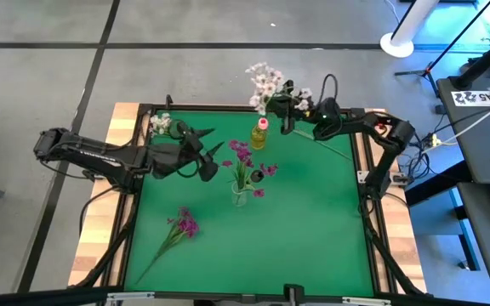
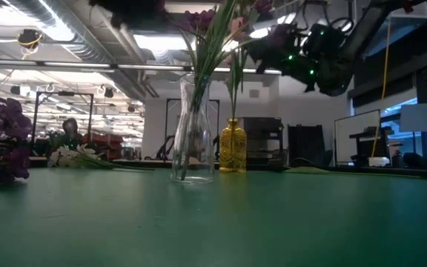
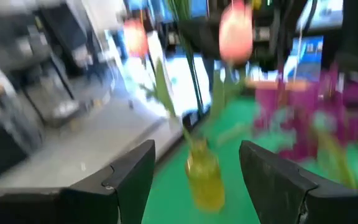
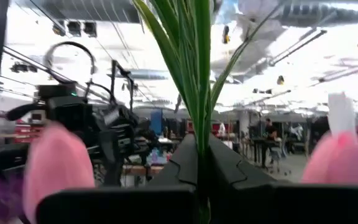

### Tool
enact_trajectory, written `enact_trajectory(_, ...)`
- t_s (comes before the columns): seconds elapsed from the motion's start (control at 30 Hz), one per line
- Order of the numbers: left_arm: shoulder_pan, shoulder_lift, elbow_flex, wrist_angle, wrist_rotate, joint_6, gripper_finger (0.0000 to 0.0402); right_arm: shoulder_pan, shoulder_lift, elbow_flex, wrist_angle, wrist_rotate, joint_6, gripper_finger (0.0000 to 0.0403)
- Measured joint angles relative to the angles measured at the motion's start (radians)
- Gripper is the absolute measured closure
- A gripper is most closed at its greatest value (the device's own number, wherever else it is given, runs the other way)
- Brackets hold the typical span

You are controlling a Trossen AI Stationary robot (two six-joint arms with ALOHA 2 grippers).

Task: Sort flowers into vase by color
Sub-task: Put the bottom white flowers into the yellow vase

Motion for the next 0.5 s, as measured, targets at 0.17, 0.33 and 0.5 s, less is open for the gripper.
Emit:
enact_trajectory(0.17,0.050,0.000,0.002,0.244,0.120,0.167,0.0171,0.002,-0.081,0.000,-0.002,-0.022,0.018,0.0395)
enact_trajectory(0.33,0.164,0.000,0.099,0.198,0.345,0.128,0.0171,0.003,-0.160,0.000,-0.006,-0.069,0.029,0.0395)
enact_trajectory(0.5,0.314,0.034,0.241,0.101,0.633,0.019,0.0171,0.004,-0.214,0.000,-0.048,-0.096,0.042,0.0395)
